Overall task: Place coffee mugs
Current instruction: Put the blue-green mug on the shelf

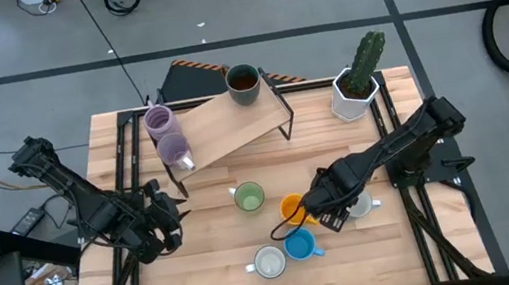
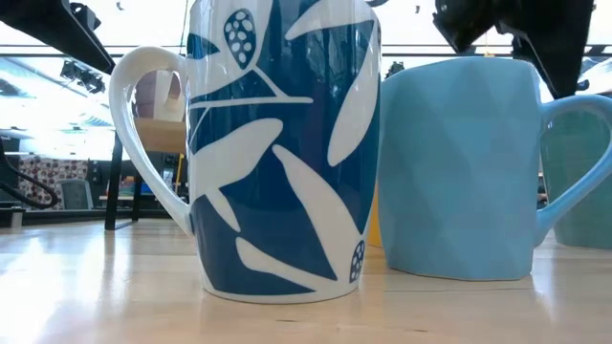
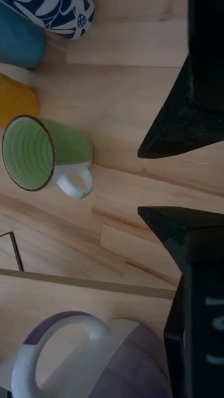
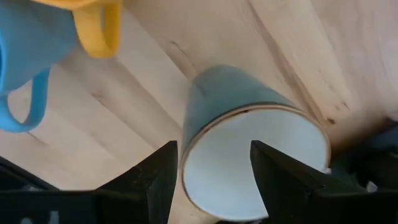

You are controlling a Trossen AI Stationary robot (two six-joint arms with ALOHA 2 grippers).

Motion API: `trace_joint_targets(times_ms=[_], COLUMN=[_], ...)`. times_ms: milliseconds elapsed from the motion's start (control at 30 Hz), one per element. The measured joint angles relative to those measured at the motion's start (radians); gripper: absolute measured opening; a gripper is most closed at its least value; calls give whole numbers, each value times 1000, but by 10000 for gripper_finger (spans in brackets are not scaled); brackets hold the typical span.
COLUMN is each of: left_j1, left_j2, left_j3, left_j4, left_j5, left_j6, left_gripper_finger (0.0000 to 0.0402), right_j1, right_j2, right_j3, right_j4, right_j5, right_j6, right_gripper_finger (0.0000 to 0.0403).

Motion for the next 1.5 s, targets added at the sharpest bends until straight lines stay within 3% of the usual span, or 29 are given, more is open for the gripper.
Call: trace_joint_targets(times_ms=[367, 600, 767, 1200, 1500], left_j1=[0, 0, 0, 0, 0], left_j2=[0, 0, 0, 0, 0], left_j3=[0, 0, 0, 0, 0], left_j4=[-1, 1, 4, 26, 26], left_j5=[0, 0, 0, 0, 0], left_j6=[0, -1, -1, -29, -46], left_gripper_finger=[141, 141, 141, 141, 141], right_j1=[-6, -14, -14, 20, 18], right_j2=[-1, 0, -1, -1, 0], right_j3=[-144, -151, -150, -145, 46], right_j4=[141, 144, 142, -5, -181], right_j5=[-5, 24, 23, 38, 300], right_j6=[-48, -132, -283, -926, -1058], right_gripper_finger=[177, 101, 31, 35, 32])
